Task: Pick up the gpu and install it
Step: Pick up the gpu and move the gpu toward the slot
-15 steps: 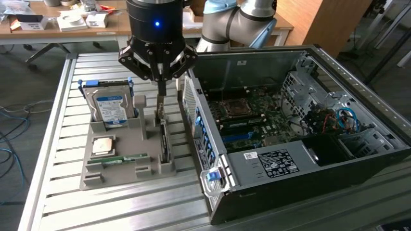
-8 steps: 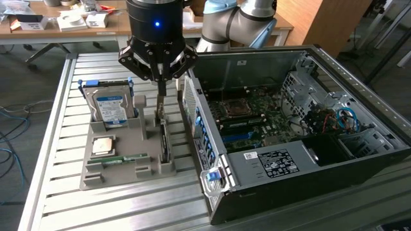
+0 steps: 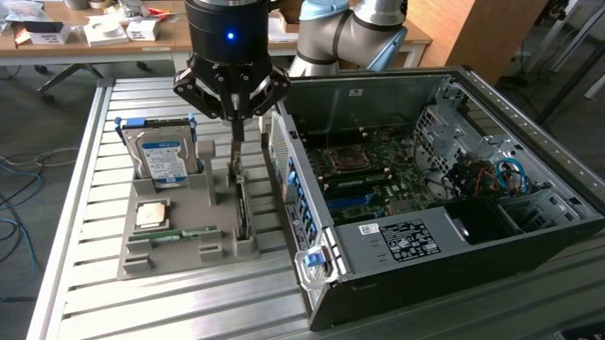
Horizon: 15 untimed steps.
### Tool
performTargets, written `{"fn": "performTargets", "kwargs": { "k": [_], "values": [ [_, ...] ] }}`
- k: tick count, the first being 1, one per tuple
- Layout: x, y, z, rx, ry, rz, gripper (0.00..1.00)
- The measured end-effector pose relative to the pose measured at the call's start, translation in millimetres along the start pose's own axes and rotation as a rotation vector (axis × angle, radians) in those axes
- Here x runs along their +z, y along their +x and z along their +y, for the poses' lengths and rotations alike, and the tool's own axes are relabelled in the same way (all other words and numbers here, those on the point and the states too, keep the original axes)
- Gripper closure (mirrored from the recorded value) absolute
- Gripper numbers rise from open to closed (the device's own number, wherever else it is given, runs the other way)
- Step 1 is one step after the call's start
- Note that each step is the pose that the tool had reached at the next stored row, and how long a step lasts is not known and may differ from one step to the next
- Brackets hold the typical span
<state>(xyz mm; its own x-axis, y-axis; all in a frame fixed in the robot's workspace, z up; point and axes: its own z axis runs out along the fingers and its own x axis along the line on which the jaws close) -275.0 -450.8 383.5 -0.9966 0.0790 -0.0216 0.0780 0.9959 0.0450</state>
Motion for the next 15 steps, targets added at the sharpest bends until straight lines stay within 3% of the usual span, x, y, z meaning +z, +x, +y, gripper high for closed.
{"fn": "performTargets", "kwargs": {
  "k": [15],
  "values": [
    [0.2, 0.1, -0.2, 0.0, 0.0001, 0.0001, 0.89]
  ]
}}
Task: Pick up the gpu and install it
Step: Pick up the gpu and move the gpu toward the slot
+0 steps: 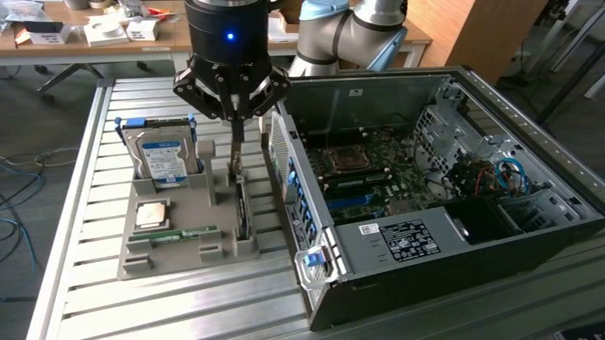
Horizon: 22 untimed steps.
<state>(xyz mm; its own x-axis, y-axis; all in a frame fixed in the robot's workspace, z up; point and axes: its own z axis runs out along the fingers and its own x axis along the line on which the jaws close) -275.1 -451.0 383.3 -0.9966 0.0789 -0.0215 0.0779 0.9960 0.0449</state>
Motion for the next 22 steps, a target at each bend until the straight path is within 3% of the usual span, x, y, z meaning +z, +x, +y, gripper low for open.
{"fn": "performTargets", "kwargs": {
  "k": [6, 7, 12, 22],
  "values": [
    [0.0, 0.0, 0.0, 0.0, 0.0, 0.0, 0.71],
    [0.0, 0.0, 0.0, 0.0, -0.0001, 0.0, 0.64],
    [1.1, 0.1, -0.1, 0.0, -0.0012, -0.0001, 0.64],
    [16.7, 0.3, -0.8, 0.0, -0.0015, 0.0001, 0.64]
  ]
}}
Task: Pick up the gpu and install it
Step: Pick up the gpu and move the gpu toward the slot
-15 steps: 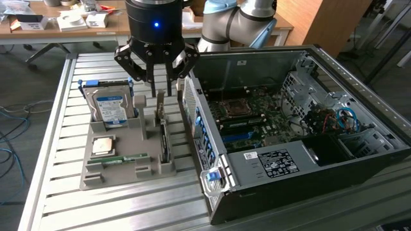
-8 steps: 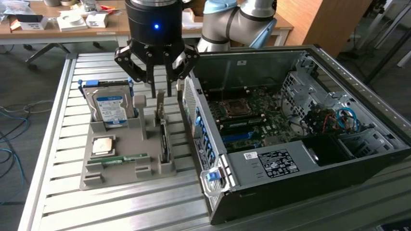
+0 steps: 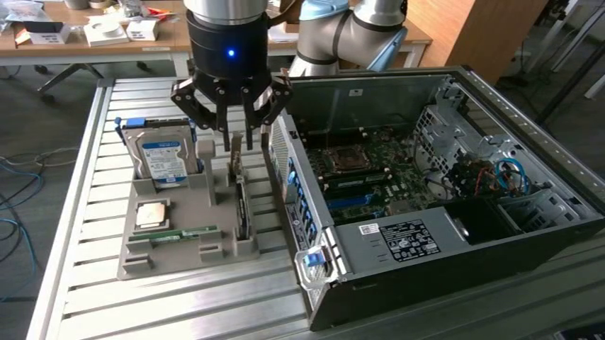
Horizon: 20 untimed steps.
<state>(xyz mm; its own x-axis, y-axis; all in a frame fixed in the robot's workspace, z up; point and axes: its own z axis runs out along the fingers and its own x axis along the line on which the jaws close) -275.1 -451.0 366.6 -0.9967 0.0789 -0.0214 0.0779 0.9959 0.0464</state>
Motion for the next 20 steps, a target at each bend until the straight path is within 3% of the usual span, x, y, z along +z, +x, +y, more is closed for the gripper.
{"fn": "performTargets", "kwargs": {
  "k": [8, 20],
  "values": [
    [1.5, 0.0, 0.0, 0.0, -0.0003, -0.0002, 0.64],
    [15.1, 0.4, -0.7, 0.0, -0.0052, 0.0004, 0.64]
  ]
}}
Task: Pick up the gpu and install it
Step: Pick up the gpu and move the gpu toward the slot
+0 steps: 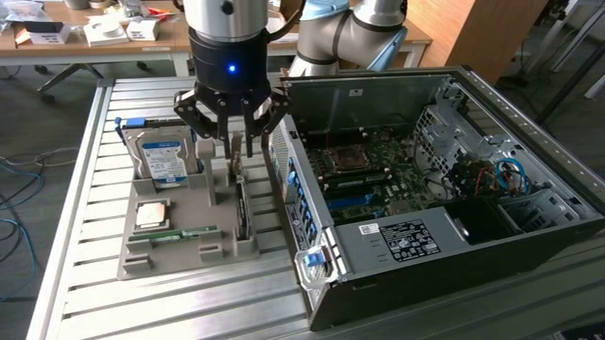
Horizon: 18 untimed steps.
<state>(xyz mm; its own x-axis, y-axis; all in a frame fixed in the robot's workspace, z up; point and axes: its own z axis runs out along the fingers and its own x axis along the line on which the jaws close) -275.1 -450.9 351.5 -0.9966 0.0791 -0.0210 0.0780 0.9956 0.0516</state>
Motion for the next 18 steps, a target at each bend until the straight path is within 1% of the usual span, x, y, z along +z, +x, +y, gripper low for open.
{"fn": "performTargets", "kwargs": {
  "k": [4, 7, 10, 18],
  "values": [
    [3.4, 0.1, -0.2, 0.0, -0.0032, 0.0002, 0.64],
    [4.2, 0.1, -0.2, 0.0, -0.007, 0.0007, 0.64],
    [4.5, 0.1, -0.3, 0.0, -0.0092, 0.0008, 0.64],
    [4.6, 0.1, -0.3, 0.0, -0.0091, 0.0007, 0.64]
  ]
}}
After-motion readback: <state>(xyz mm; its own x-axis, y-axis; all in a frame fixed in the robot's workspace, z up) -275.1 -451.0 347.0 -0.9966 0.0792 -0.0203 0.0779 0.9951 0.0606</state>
